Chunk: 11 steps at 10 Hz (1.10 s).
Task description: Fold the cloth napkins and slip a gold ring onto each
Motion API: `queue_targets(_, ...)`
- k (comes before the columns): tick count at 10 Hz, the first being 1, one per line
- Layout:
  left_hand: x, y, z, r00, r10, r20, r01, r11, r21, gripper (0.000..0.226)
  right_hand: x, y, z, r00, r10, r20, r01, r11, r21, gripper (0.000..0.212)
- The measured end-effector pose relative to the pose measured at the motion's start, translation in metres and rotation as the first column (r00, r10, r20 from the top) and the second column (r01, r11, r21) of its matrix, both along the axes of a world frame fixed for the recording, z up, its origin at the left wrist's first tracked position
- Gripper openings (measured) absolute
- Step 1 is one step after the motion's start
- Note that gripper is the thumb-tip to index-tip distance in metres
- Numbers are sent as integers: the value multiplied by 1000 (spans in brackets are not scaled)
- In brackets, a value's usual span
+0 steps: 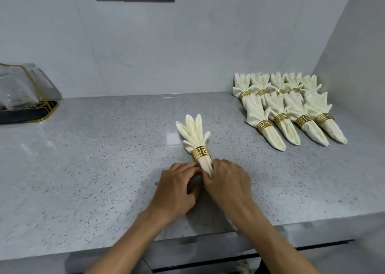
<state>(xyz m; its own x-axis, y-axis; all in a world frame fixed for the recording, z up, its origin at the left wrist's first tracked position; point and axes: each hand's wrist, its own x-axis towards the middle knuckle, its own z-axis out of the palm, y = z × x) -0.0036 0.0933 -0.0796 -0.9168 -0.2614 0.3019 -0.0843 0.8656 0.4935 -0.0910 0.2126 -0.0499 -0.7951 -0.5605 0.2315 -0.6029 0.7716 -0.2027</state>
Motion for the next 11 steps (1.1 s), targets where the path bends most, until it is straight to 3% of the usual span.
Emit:
queue_targets(1, -10, 5, 1, 999, -27, 38, 30, 996, -81, 56, -9, 7, -3, 1000, 3, 14, -2, 999, -49, 27)
queue_targets(2, -38, 25, 6, 993, -81, 91, 98, 975, -200, 55, -39, 47, -6, 997, -56, -45, 45, 975, -218, 29)
queue_targets(5, -180, 72, 17, 955, -63, 289, 131, 966, -223, 50, -178, 206, 27, 912, -356, -204, 280, 903, -325, 31)
queue_targets(6, -198, 76, 0, 979, 20, 202, 36, 962, -269, 58, -258, 264, 37, 851, -463, -248, 371, 864, -340, 29)
queue_targets(8, -205, 77, -4, 984, 46, 171, 4, 960, -281, 58, -355, 285, 17, 819, -540, -194, 489, 834, -255, 26)
queue_targets(10, -206, 81, 1, 972, 69, 223, -11, 968, -250, 66, -390, 272, -15, 824, -545, -152, 532, 838, -121, 27)
queue_targets(11, -210, 80, 0, 969, 70, 236, -9, 968, -251, 65, -395, 272, -16, 789, -606, -101, 589, 793, -155, 30)
